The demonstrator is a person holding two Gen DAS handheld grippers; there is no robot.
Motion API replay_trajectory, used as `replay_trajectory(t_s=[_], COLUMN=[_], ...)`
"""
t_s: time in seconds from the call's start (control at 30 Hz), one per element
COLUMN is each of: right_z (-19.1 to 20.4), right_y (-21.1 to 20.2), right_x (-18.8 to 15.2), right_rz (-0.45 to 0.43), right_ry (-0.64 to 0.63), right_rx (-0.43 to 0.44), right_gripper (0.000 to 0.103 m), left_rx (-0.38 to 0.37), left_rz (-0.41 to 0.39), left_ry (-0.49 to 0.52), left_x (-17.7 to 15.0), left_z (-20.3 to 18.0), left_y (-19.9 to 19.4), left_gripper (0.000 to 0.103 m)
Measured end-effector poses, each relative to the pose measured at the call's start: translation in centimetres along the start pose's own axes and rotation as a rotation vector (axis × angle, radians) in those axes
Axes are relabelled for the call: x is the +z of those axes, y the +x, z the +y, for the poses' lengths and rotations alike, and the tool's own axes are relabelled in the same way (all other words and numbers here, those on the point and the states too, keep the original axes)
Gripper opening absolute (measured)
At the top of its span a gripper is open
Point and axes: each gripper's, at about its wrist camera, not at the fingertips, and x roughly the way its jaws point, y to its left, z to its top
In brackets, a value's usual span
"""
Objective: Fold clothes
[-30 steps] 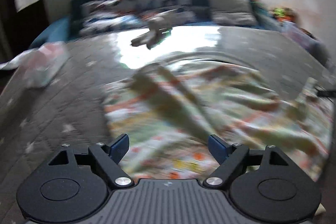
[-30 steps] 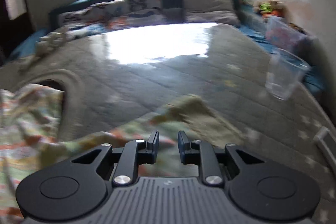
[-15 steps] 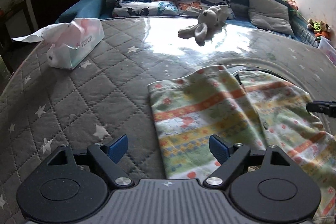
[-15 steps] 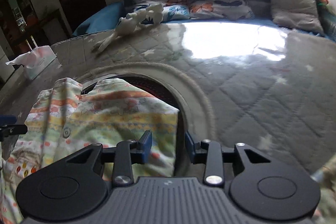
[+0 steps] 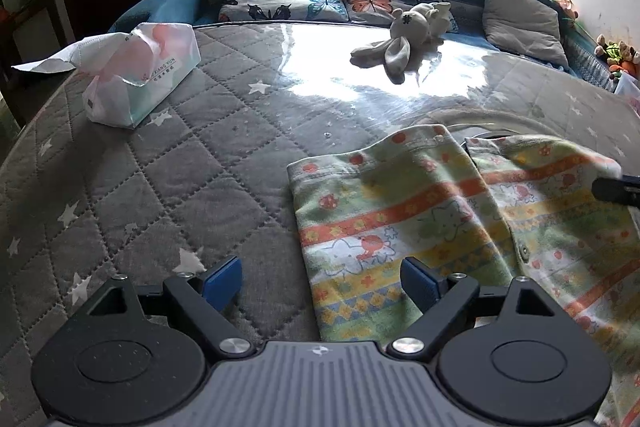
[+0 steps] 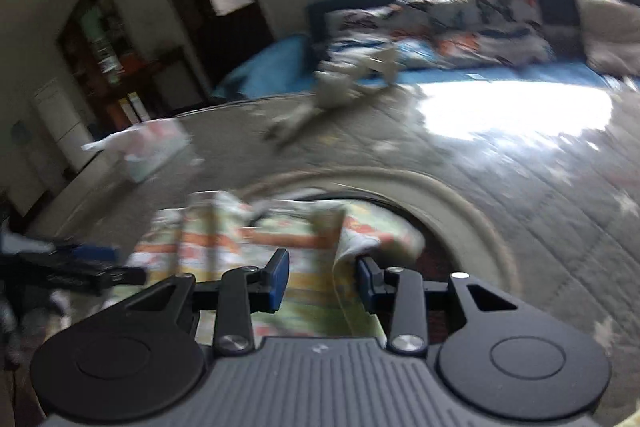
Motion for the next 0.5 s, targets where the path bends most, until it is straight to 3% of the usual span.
replay_trajectory(t_s=[0.13, 0.37, 0.4, 0.43, 0.5], right_z=[3.0, 1.7, 1.4, 1.3, 0.8], right_y=[0.9, 1.3, 1.0, 0.9, 0.6], right_x=[-0.6, -0.2, 0.1, 0.3, 1.0], right_rz=[0.028, 0.009, -0.004, -0.012, -0.022], right_ry=[-0.109, -0.018, -0.003, 0.004, 0.017], right_rx=[-0.011, -0.045, -0.054, -0.062, -0.107], right_gripper=[0.036, 0.035, 0.029, 0.014, 0.004], left_rx=[0.006, 0.007, 0.007, 0.010, 0.017], left_rz=[0.001, -0.025, -0.029, -0.033, -0.037], left_ry=[-0.009, -0.004, -0.002, 0.000, 0.002], left_x=[0.1, 0.9, 1.1, 1.4, 1.9], left_z=[0.1, 0.1, 0.1, 0.1, 0.1], left_y=[0.0, -0.2, -0.2, -0.1, 0.3], left_gripper=[0.089, 0.089, 0.088, 0.087, 0.087])
